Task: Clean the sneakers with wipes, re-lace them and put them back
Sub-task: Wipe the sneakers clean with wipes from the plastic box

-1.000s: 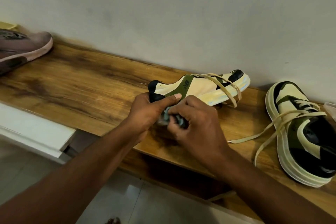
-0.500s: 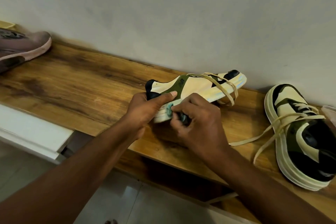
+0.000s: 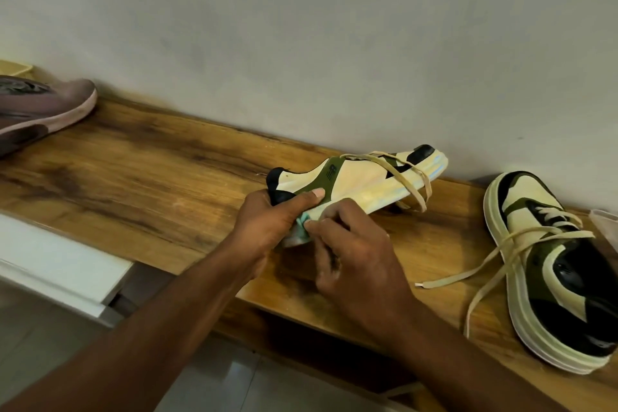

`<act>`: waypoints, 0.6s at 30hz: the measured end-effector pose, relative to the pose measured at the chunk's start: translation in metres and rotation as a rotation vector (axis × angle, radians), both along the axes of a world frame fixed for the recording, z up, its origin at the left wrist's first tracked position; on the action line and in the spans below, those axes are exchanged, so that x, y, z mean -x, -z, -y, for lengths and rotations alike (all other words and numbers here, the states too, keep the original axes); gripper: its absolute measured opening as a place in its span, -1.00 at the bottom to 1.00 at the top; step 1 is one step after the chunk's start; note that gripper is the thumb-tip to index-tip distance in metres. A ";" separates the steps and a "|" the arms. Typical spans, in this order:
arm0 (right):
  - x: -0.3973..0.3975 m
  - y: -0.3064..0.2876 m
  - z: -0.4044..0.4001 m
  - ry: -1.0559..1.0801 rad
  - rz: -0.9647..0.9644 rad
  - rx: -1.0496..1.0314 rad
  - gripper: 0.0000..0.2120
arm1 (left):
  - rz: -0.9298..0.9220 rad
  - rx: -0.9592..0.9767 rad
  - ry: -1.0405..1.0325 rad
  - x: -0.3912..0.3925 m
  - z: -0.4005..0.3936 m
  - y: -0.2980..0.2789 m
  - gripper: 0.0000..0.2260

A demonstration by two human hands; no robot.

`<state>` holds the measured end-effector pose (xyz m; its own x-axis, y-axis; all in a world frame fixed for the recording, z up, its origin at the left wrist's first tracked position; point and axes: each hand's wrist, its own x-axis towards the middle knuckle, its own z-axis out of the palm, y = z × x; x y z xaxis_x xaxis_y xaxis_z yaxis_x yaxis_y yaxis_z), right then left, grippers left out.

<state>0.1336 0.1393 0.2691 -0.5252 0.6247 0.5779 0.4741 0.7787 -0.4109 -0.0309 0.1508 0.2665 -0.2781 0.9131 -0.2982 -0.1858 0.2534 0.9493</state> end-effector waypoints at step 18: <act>-0.015 0.000 -0.020 0.114 -0.094 0.058 -0.85 | -0.093 -0.021 0.060 -0.001 -0.002 -0.005 -0.77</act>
